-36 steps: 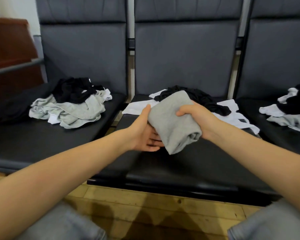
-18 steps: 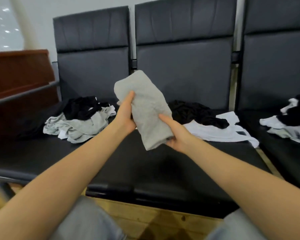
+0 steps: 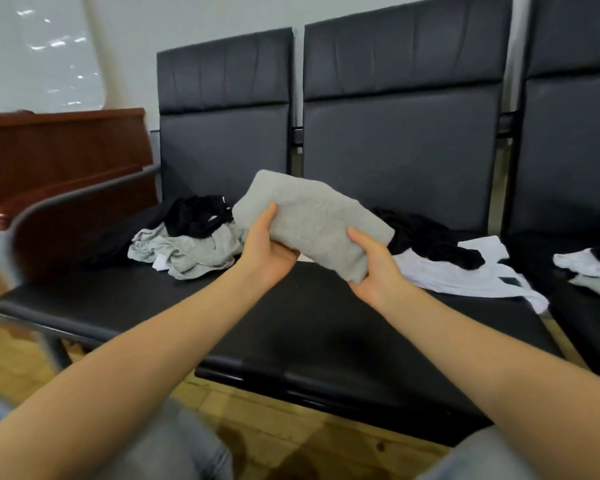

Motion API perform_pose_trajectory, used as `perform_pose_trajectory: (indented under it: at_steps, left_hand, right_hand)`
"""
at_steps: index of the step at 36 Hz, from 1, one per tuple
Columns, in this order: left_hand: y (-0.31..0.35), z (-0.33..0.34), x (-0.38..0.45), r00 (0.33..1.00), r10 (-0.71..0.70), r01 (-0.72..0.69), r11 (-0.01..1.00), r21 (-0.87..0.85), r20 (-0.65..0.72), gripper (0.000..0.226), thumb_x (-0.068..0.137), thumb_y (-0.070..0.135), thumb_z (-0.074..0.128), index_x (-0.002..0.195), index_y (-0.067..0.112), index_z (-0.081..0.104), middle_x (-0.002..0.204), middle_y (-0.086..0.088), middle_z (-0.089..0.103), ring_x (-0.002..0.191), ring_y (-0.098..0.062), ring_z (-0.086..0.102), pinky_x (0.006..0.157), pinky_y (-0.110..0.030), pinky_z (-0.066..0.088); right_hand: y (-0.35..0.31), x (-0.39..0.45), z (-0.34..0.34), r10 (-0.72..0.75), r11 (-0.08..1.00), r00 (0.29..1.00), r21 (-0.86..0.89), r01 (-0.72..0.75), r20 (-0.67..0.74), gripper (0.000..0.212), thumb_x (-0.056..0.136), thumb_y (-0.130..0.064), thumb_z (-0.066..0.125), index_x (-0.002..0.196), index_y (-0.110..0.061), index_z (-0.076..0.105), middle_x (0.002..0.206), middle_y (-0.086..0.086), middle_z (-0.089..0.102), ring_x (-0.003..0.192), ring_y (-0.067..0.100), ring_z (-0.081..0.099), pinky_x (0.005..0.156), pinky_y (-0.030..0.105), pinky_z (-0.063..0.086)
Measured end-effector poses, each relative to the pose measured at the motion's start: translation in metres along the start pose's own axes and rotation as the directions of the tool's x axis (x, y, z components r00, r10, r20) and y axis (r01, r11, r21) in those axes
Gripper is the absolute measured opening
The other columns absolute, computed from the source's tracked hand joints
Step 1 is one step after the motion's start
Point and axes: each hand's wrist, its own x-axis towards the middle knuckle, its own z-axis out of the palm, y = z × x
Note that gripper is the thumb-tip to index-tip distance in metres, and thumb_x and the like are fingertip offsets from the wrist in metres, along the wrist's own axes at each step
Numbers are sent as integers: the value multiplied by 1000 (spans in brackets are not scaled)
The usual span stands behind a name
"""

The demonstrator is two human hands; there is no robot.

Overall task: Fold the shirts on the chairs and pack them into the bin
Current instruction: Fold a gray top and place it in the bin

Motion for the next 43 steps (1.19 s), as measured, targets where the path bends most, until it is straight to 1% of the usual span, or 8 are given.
perform_pose_trajectory:
  at_steps: [8, 11, 14, 20, 28, 36, 41, 43]
  left_hand:
    - [33, -37, -6, 993, -94, 94, 996, -10, -64, 31, 91, 20, 62, 120, 9, 58, 116, -11, 69, 109, -24, 65, 99, -39, 50]
    - [54, -62, -11, 991, -100, 97, 995, -36, -91, 26, 92, 17, 60, 116, 10, 59, 116, -10, 68, 111, -25, 64, 95, -37, 52]
    - [78, -85, -10, 983, -134, 133, 991, -16, -124, 34, 91, 15, 60, 125, 9, 57, 116, -11, 68, 102, -24, 67, 83, -35, 58]
    - [132, -121, -9, 973, -198, 204, 978, 43, -121, 30, 89, 17, 61, 118, 10, 59, 99, -8, 73, 84, -22, 73, 68, -33, 60]
    - [224, -204, -31, 934, -321, 344, 926, 153, -155, 60, 80, 66, 57, 99, 11, 72, 111, -10, 69, 107, -26, 62, 108, -37, 39]
    - [278, -295, -84, 845, -249, 423, 852, 307, -474, 38, 85, 46, 66, 109, 16, 60, 82, -6, 70, 73, -22, 68, 61, -30, 57]
    - [288, -353, -125, 781, -86, 404, 826, 394, -619, 28, 91, 32, 62, 114, 18, 52, 90, -8, 62, 76, -22, 60, 46, -27, 51]
    - [290, -380, -141, 765, -14, 380, 817, 433, -644, 32, 93, 29, 58, 121, 15, 52, 90, -9, 61, 74, -22, 60, 44, -26, 48]
  right_hand:
    - [-7, 20, 10, -59, 987, 990, -155, 38, -131, 37, 89, -18, 68, 121, -2, 61, 114, 10, 68, 99, 21, 68, 66, 26, 54]
    - [5, 24, 19, -57, 965, 990, -263, 21, -130, 37, 91, -17, 66, 123, -1, 59, 116, 11, 67, 103, 23, 67, 74, 28, 54]
    - [16, 25, 26, -86, 926, 995, -371, 61, -52, 33, 90, -14, 67, 119, -1, 61, 112, 13, 69, 103, 25, 67, 82, 33, 55]
    - [46, 42, 68, -68, 891, 998, -450, 55, -12, 17, 91, -15, 65, 106, -6, 63, 101, 11, 70, 84, 21, 69, 57, 26, 56]
    - [117, 80, 160, -57, 774, 998, -631, 53, 14, 10, 92, -14, 63, 83, -8, 61, 65, 2, 66, 68, 17, 62, 54, 21, 50]
    - [217, 65, 240, 85, 707, 975, -702, 87, 206, 10, 90, -6, 62, 81, -7, 59, 53, -1, 64, 47, 9, 61, 40, 19, 46]
    - [284, 48, 270, 141, 668, 948, -735, 121, 284, 30, 88, -10, 66, 118, -9, 63, 104, 7, 70, 91, 23, 67, 77, 33, 55]
    - [307, 40, 281, 158, 608, 923, -771, 189, 351, 24, 93, -14, 61, 117, -15, 61, 100, 1, 65, 86, 15, 63, 71, 27, 52]
